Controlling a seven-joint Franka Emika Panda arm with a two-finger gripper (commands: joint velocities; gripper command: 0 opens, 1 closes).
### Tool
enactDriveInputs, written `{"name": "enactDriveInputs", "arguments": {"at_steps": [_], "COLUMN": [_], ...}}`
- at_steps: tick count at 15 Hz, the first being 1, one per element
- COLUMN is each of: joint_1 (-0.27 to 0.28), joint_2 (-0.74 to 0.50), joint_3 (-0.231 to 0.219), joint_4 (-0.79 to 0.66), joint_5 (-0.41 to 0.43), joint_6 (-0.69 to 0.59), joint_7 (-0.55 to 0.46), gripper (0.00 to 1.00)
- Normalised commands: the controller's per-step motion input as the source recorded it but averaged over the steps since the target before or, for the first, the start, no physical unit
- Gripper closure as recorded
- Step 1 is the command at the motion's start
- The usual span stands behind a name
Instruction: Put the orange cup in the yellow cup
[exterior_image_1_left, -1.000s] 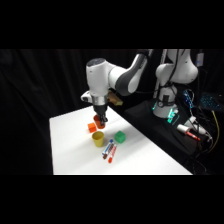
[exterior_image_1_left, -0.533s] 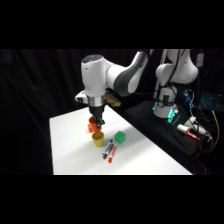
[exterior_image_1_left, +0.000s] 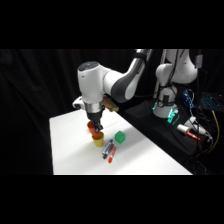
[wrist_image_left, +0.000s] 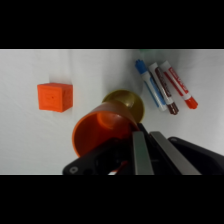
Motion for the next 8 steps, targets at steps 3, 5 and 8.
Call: {"name": "enactDriveInputs", "arguments": {"at_steps": [3,5,8], "joint_1": [0.014,0.013,0.008], "joint_2": [0.08,0.06,0.05], "joint_3": [0.033,0.035,0.034], "joint_4": [0.19,0.17,0.15], "joint_5": [0.042,0.054,0.067], "joint_6": [-0.11,-0.12,-0.13], "joint_7": [-0.08,-0.1,-0.11], "gripper": [0.96,0.96,0.94]}}
